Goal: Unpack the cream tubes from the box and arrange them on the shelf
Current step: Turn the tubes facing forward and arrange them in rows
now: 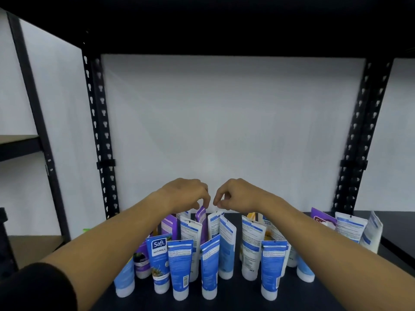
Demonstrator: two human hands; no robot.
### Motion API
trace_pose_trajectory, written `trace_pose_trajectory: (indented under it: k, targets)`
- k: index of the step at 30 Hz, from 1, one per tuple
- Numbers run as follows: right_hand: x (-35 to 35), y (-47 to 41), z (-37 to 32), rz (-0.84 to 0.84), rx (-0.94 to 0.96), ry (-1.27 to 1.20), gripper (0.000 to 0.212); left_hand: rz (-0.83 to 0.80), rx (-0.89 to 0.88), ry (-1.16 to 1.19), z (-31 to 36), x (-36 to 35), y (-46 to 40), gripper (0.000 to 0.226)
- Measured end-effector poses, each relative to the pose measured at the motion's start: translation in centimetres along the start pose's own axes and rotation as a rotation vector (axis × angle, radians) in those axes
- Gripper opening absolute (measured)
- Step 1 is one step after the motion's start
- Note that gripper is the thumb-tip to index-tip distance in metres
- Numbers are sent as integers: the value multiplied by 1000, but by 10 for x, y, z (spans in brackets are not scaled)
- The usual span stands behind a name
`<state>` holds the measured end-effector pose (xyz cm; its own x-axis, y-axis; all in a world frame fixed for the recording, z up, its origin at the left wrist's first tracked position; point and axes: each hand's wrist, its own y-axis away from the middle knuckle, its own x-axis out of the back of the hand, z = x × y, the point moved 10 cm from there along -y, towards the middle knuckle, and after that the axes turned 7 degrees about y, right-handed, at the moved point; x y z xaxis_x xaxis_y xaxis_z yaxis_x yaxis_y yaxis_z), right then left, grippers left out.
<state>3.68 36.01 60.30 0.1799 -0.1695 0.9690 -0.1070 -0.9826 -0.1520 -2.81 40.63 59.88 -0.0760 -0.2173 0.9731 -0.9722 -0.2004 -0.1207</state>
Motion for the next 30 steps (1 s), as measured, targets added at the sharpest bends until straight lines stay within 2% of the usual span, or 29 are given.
trace_pose_trajectory:
  k: [9, 16, 25, 30]
  targets:
    - [4, 2, 6, 9, -22, -44, 23, 51, 187, 50, -24, -3, -3, 16]
    - [-2, -4, 3, -7, -24, -45, 25, 75, 358, 121, -46, -10, -3, 23]
    - [-16, -13, 10, -88, -86, -44, 31, 74, 381, 287, -55, -15, -2, 20]
    - [-17, -22, 9, -60, -85, 7, 32, 79, 360, 351, -50, -21, -7, 24]
